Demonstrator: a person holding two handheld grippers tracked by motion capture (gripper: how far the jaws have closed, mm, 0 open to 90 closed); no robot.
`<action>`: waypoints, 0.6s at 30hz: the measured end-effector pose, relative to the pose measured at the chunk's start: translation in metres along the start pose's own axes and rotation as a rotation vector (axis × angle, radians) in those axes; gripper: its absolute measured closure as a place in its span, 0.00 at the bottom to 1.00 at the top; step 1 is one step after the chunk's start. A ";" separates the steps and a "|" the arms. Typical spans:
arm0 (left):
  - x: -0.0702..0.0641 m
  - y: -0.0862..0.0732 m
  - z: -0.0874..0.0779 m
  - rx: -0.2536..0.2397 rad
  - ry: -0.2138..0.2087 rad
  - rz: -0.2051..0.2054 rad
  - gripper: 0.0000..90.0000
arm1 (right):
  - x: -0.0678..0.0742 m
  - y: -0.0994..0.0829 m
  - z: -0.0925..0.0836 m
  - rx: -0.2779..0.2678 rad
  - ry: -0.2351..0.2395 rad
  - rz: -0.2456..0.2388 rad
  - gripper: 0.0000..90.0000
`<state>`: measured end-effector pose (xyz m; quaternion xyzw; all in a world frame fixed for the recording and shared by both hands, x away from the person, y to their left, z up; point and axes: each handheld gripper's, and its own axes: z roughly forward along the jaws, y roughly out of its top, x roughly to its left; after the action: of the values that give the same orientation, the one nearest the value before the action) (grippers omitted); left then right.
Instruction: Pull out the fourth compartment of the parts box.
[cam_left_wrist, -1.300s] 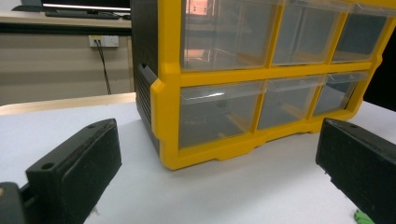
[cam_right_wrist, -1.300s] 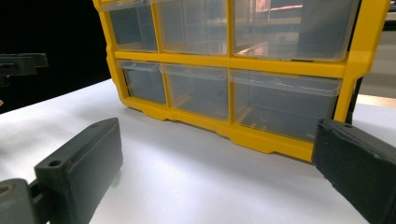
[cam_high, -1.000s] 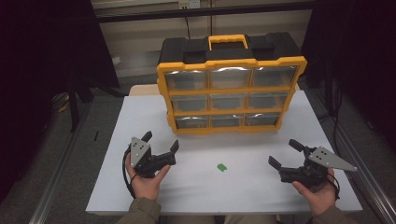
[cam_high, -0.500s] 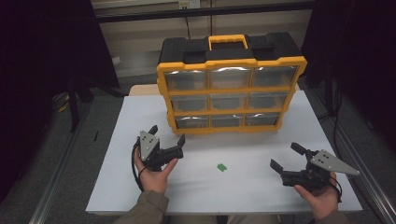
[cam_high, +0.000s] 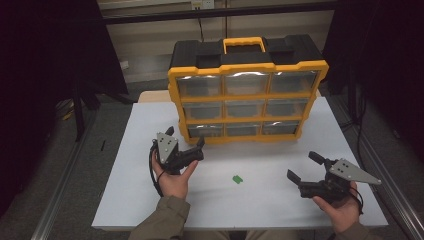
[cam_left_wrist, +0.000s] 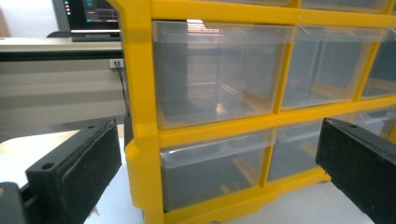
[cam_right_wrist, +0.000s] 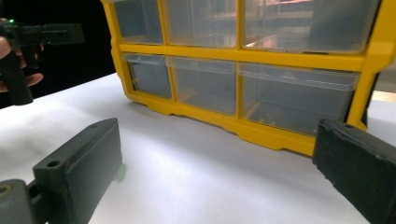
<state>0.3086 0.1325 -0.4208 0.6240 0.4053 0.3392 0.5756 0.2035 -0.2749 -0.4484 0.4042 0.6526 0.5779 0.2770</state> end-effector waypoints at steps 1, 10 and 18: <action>0.000 0.001 0.000 -0.005 0.008 -0.008 0.00 | 0.001 0.000 0.000 0.001 -0.002 -0.004 0.02; -0.006 0.010 0.008 -0.023 0.038 -0.010 0.00 | 0.001 0.002 0.000 -0.005 -0.005 -0.006 0.01; -0.010 0.017 0.016 -0.033 0.057 0.003 0.01 | 0.003 0.003 -0.002 -0.009 -0.009 -0.015 0.02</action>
<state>0.3205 0.1167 -0.4053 0.6052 0.4149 0.3646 0.5733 0.2006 -0.2735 -0.4452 0.4007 0.6516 0.5770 0.2861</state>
